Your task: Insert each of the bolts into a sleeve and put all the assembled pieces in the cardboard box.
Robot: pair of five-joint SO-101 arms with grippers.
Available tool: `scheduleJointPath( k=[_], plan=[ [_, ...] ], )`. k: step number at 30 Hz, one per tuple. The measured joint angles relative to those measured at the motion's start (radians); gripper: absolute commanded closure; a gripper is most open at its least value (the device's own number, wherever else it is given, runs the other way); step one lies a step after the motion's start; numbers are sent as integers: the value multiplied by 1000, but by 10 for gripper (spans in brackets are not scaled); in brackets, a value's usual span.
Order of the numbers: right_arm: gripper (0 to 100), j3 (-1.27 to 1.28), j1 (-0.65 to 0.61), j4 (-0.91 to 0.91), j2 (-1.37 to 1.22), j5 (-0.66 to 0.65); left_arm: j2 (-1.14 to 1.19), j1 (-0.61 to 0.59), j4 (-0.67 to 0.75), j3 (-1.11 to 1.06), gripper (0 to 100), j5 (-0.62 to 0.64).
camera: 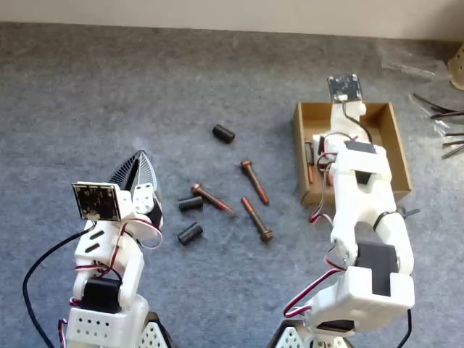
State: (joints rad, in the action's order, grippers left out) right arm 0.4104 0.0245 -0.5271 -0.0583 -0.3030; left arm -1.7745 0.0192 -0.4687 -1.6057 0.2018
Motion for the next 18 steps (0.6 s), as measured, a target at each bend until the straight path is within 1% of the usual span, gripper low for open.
scheduleJointPath(
  k=[4,7,13,18],
  plan=[
    [893,0,-3,0,115,0,0,0,0,0,994,0],
    [893,0,-28,-18,238,0,0,0,0,0,993,0],
    [893,20,-150,-198,486,0,0,0,0,0,993,0],
    [892,20,-244,-293,629,0,0,0,0,0,993,0]
  ],
)
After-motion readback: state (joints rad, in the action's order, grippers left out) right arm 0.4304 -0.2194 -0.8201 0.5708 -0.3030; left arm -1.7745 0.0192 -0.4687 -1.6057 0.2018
